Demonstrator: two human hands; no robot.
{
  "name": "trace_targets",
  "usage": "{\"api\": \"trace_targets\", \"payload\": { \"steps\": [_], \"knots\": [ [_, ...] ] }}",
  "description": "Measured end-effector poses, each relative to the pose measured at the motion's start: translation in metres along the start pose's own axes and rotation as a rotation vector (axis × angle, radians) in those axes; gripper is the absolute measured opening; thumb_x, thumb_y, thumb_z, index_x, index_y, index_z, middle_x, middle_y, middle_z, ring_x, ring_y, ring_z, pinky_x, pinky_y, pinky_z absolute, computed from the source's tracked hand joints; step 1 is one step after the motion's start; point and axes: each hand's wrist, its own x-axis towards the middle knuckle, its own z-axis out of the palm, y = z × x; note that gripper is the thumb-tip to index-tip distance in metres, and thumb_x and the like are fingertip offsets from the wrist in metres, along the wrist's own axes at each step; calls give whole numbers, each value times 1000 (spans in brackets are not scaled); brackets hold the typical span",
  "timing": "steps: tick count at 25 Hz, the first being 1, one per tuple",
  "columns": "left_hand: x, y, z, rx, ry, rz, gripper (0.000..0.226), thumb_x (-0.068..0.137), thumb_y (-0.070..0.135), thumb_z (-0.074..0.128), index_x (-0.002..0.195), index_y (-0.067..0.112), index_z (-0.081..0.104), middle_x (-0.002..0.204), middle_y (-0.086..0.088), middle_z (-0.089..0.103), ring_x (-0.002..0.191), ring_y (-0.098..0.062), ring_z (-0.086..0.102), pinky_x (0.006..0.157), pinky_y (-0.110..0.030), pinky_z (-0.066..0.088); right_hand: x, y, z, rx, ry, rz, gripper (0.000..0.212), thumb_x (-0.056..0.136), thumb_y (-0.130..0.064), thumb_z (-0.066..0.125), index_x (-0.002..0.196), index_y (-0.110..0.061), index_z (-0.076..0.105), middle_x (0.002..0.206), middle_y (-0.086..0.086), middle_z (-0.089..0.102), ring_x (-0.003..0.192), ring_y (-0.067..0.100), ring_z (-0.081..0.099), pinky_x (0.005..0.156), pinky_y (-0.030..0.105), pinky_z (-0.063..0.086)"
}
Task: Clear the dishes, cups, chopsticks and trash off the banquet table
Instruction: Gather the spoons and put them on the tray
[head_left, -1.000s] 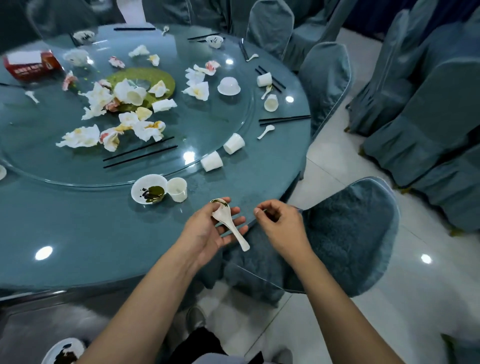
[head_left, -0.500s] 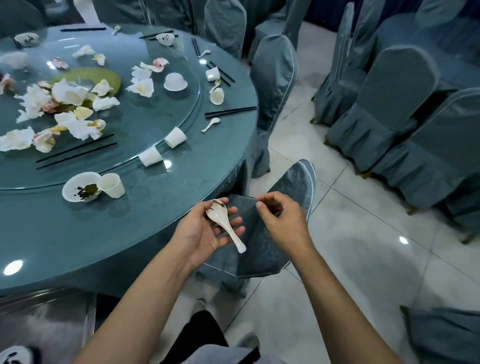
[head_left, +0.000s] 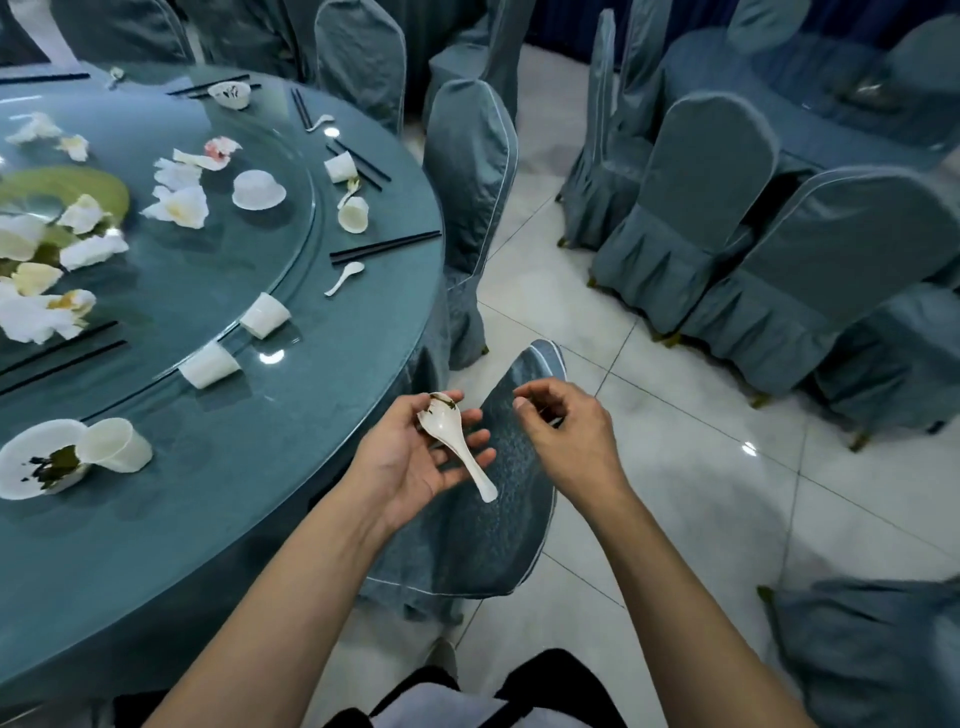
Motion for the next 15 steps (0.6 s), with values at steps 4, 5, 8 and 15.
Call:
{"api": "trace_targets", "payload": {
  "steps": [4,5,8,15],
  "knots": [
    [23,2,21,3,-9,-23,33,98,28,46,114,6,65,102,-21,72,79,-34,72,69,-49,62,25,9,-12,-17,-7,10,6,93,-30,68,97,-32,72,90,-17,69,85,-2,63,72,16,51],
    [30,3,28,7,-4,-19,32,98,28,46,113,6,63,103,-22,72,79,-34,71,69,-49,62,34,11,-17,-15,-6,4,5,93,-30,68,96,-32,72,90,-15,69,85,0,64,73,18,52],
    [53,4,53,1,11,-3,29,99,29,45,112,7,60,107,-23,72,81,-34,71,70,-49,62,66,23,-33,-12,-27,-4,5,94,-29,68,93,-34,71,91,-14,69,83,1,64,72,17,51],
    [111,-21,132,-99,111,44,34,101,30,42,113,4,60,113,-24,71,82,-35,70,72,-49,62,158,70,-91,-56,-167,-42,4,95,-30,67,96,-33,70,92,-15,68,84,2,63,69,17,52]
  ]
}}
